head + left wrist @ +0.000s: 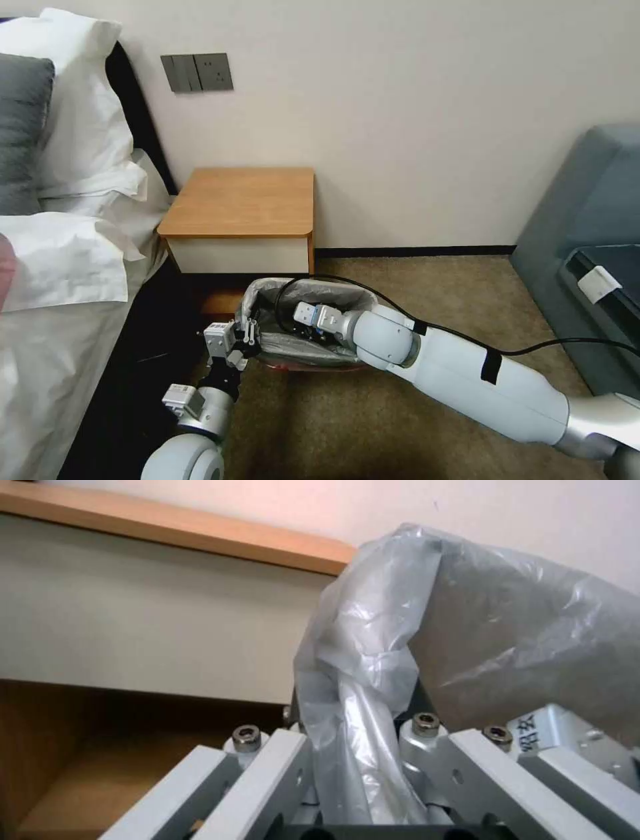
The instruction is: Pick up the garbage bag from the table and place it over the trash can.
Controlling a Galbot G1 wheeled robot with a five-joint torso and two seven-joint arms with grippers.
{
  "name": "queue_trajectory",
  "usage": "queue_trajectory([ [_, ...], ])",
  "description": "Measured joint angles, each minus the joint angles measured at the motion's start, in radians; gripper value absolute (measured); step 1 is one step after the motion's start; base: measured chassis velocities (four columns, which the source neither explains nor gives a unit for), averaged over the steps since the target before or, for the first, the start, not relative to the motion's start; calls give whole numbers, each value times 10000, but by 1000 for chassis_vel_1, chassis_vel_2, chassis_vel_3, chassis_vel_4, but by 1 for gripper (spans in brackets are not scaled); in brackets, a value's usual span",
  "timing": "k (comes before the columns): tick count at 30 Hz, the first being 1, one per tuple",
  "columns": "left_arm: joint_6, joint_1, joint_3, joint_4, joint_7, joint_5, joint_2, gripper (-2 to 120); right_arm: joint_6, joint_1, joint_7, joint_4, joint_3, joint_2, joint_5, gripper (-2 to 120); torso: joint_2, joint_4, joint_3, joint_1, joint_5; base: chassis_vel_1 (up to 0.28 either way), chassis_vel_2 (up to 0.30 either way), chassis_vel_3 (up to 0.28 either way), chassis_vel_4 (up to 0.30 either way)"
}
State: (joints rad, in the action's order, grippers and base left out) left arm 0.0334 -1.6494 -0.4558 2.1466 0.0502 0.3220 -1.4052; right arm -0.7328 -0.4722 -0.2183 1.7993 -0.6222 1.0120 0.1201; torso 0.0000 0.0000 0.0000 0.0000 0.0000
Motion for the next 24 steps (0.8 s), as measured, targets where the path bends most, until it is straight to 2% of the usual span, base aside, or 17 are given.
queue_trajectory([
  [5,-39,66,-71,-239,-16,94,-74,7,-9,-88,114,689,202,-186,484,0,0,0,0,0,1,0,0,0,0],
  [8,-43,231,-234,-691,-94,282,-167,7,-8,-166,569,1568,476,-640,1795,0,0,1,0,0,-1,0,0,0,0],
  [10,-44,236,-238,-700,-99,296,-170,7,-8,-170,585,1595,489,-657,1837,0,0,1,0,0,0,0,0,0,0],
  [12,-194,326,-292,-871,-296,730,-208,7,-7,-340,1044,2192,892,-1091,3017,0,0,0,0,0,1,0,0,0,0],
  [14,-215,332,-297,-883,-320,790,-209,7,-7,-380,1168,2291,972,-1159,3259,0,0,0,0,0,1,0,0,0,0],
  [15,-378,380,-328,-969,-517,1249,-201,7,-3,-681,2019,2934,1688,-1506,4939,0,0,0,0,0,0,0,0,0,0],
  [16,-525,404,-344,-980,-666,1548,-177,7,22,-905,2478,3330,2228,-1654,6013,0,0,-2,0,0,0,0,0,0,0],
  [17,-525,404,-344,-980,-666,1548,-177,7,22,-905,2478,3330,2228,-1654,6013,0,0,-2,0,0,0,0,0,0,0],
  [18,-819,439,-367,-972,-907,1866,-143,7,226,-1234,3166,3851,2947,-1823,7291,0,0,-2,-1,0,1,0,0,0,0],
  [19,-1091,460,-396,-930,-1103,2059,-121,7,486,-1438,3581,4155,3369,-1939,7908,0,0,-1,-1,0,1,0,0,0,0],
  [20,-1453,490,-437,-825,-1361,2338,-90,7,819,-1718,4042,4478,3866,-2095,8334,0,0,2,-1,0,-3,0,0,0,0],
  [21,-1453,490,-437,-825,-1361,2338,-90,7,819,-1718,4042,4478,3866,-2095,8334,0,0,2,-1,0,-3,0,0,0,0],
  [23,-2153,586,-569,-616,-1955,2893,-11,7,1368,-2557,4581,4865,4934,-2388,8341,7,0,2,-2,0,4,0,0,0,0],
  [24,-2153,586,-569,-616,-1955,2893,-11,7,1368,-2557,4581,4865,4934,-2388,8341,7,0,2,-2,0,4,0,0,0,0],
])
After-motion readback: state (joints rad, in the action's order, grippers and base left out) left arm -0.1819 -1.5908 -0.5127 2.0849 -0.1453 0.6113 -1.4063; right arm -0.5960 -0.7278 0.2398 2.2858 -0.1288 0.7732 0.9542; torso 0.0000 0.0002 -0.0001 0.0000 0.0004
